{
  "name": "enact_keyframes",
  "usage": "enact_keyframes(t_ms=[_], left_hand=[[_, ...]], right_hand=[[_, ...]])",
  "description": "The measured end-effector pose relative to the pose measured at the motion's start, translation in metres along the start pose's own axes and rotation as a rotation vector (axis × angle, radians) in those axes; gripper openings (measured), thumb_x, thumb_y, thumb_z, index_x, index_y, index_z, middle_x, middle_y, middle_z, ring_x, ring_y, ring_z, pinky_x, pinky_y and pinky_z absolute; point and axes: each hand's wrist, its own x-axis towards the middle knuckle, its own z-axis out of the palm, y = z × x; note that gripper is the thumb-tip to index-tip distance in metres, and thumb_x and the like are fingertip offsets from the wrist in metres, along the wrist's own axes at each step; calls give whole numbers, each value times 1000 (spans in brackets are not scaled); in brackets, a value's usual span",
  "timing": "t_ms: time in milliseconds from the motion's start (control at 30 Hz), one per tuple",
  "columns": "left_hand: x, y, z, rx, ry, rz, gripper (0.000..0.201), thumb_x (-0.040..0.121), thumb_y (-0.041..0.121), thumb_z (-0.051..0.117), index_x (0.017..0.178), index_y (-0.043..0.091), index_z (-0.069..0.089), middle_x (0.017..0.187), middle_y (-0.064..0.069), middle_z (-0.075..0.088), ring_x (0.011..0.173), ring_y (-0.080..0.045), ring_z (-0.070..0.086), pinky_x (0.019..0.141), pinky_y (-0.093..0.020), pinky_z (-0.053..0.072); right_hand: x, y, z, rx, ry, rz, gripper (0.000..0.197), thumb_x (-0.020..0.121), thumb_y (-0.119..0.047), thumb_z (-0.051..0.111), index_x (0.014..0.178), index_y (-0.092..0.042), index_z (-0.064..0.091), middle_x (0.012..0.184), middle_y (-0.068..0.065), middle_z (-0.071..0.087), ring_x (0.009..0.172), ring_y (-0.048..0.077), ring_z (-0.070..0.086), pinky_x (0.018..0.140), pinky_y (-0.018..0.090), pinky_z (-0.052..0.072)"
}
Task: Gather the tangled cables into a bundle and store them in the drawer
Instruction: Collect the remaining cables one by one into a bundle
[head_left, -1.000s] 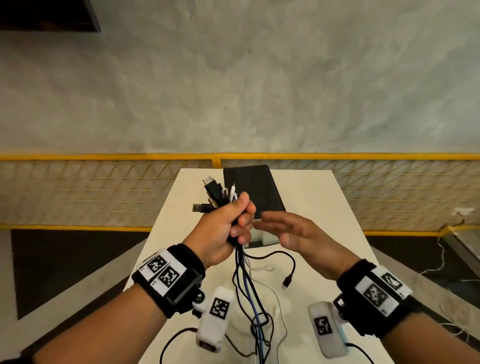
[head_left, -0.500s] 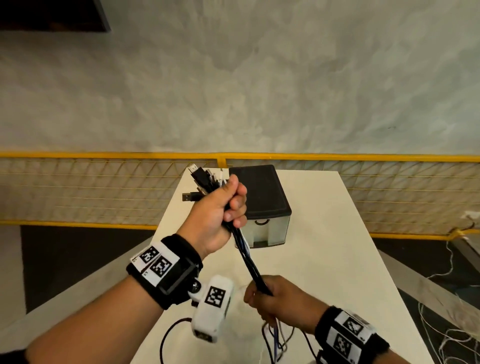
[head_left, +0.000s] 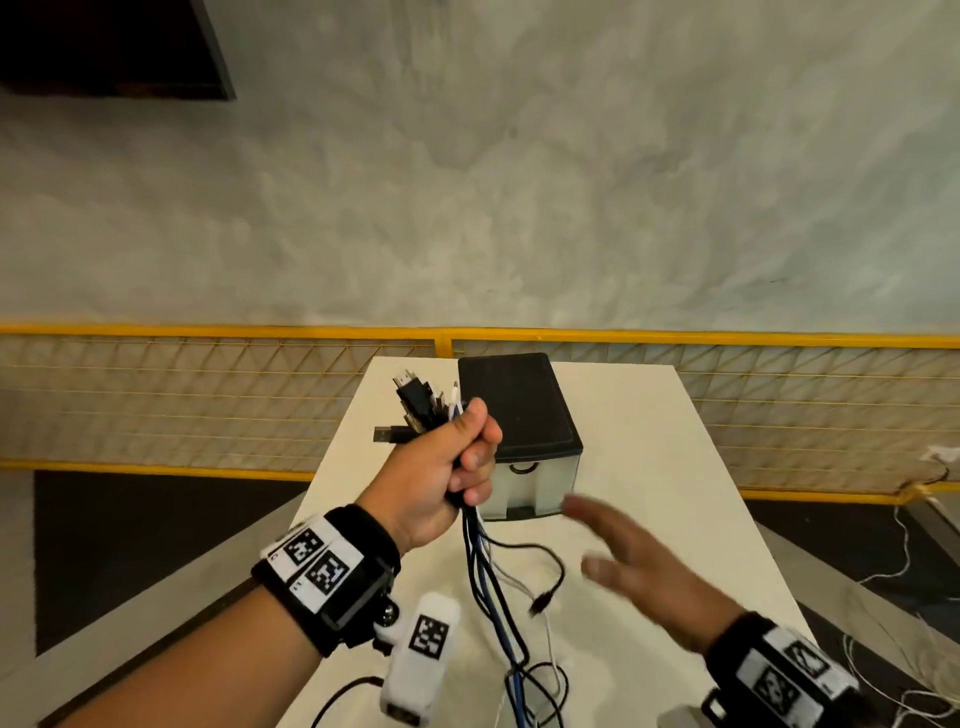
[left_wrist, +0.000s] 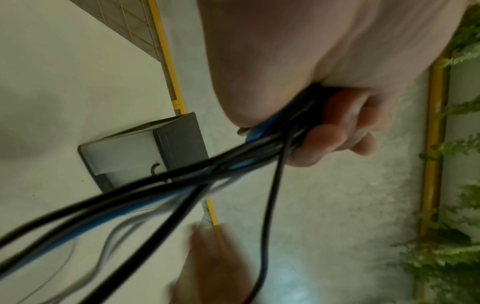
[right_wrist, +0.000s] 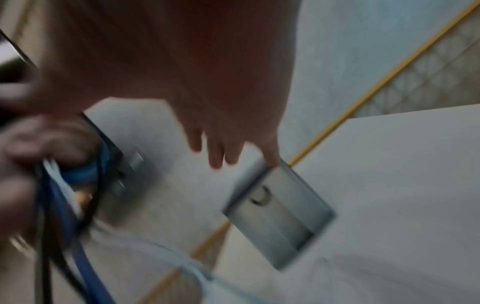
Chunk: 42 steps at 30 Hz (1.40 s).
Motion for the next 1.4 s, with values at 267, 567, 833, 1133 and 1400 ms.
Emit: enact_keyframes(t_ms=[267,567,833,1133,1400], left_hand=[[-5,-17,14,-25,-29,-56,33,87,35,51,70,8,61,49,4,35,34,-4,27,38,-19,31],[-17,-12,-4,-165,-241,-139,37,82,41,70,75,5,64,50,0,50,33,-5,40,41,-22,40],[-32,-24,-14,291,-342,-466,39,90,41,53,74,10,72,50,0,58,36,-7,43,47,-22,41],[-25,-22,-9,1130,-468,-627,35,91,38,57,96,6,70,90,-8,75,55,-10,61,67,-27,50],[-7,-24,-16,1269,-239,-88,30,93,52,49,94,25,61,91,-2,67,89,-22,67,77,-34,53]], right_hand=[[24,-58,64,228,-253,-26,54,75,0,77,120,-15,52,96,12,69,90,29,66,94,51,53],[22,-35,69,-145,-444,246,10,78,-34,70,78,-25,74,58,-1,63,56,10,59,75,31,51],[45,-30,27,-560,-375,209,30,72,-37,65,91,-16,71,83,23,70,53,16,58,58,25,48],[51,-60,17,-785,-281,100,17,78,-30,71,79,-14,64,80,15,70,51,15,60,54,28,47],[42,-68,16,-383,-89,-59,18,91,-22,48,93,-25,66,67,-8,65,65,14,70,65,32,51]])
